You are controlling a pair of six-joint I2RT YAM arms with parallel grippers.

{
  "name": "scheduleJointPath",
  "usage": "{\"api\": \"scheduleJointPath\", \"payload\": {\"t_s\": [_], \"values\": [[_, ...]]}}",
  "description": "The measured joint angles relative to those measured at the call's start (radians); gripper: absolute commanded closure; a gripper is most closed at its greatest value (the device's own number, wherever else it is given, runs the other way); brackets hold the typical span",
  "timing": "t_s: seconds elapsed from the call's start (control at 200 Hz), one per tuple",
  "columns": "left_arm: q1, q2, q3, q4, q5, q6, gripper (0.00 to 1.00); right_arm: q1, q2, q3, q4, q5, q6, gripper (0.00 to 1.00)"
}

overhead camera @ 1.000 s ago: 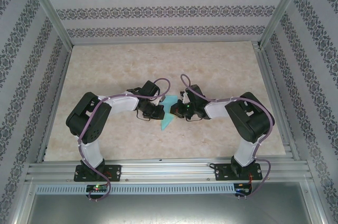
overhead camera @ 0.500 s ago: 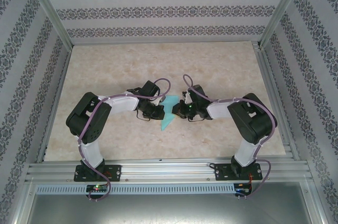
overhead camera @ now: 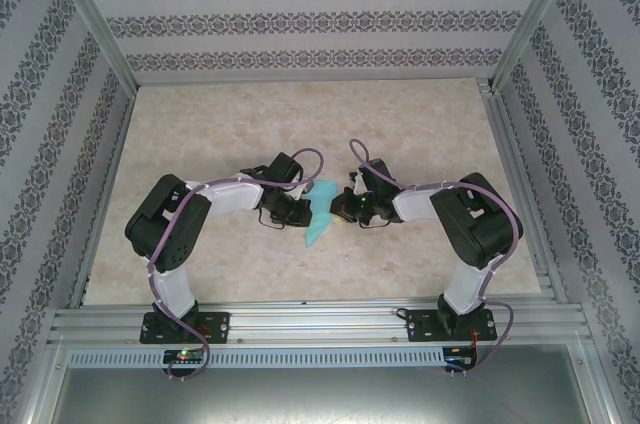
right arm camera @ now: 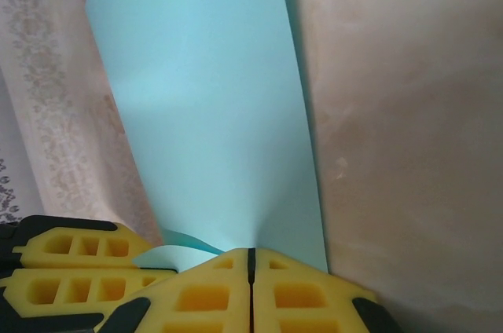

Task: Fold a paper plane with a square sheet of paper (pick it up from the middle)
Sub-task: Third fold the triangle at the center of the table.

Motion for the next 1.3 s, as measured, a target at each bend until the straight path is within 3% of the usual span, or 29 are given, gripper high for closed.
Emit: {"api": "scheduleJointPath", "payload": {"t_s": [0.31, 0.659, 1.024, 1.299], "values": [[0.000, 0.000, 0.000, 0.000, 0.000, 0.003, 0.90, -0.021, -0.106, 0.007, -0.094, 0.016, -0.007, 0.92], [0.000, 0.000, 0.000, -0.001, 0.000, 0.003, 0.90, -0.020, -0.016, 0.018, -0.082, 0.008, -0.005, 0.93], [0.000, 0.000, 0.000, -0.003, 0.000, 0.004, 0.90, -0.019, -0.086, 0.018, -0.117, 0.022, -0.013, 0.92], [0.000, 0.000, 0.000, -0.003, 0.000, 0.004, 0.89, 0.048, -0.085, 0.021, -0.032, -0.005, 0.034, 0.92]]}}
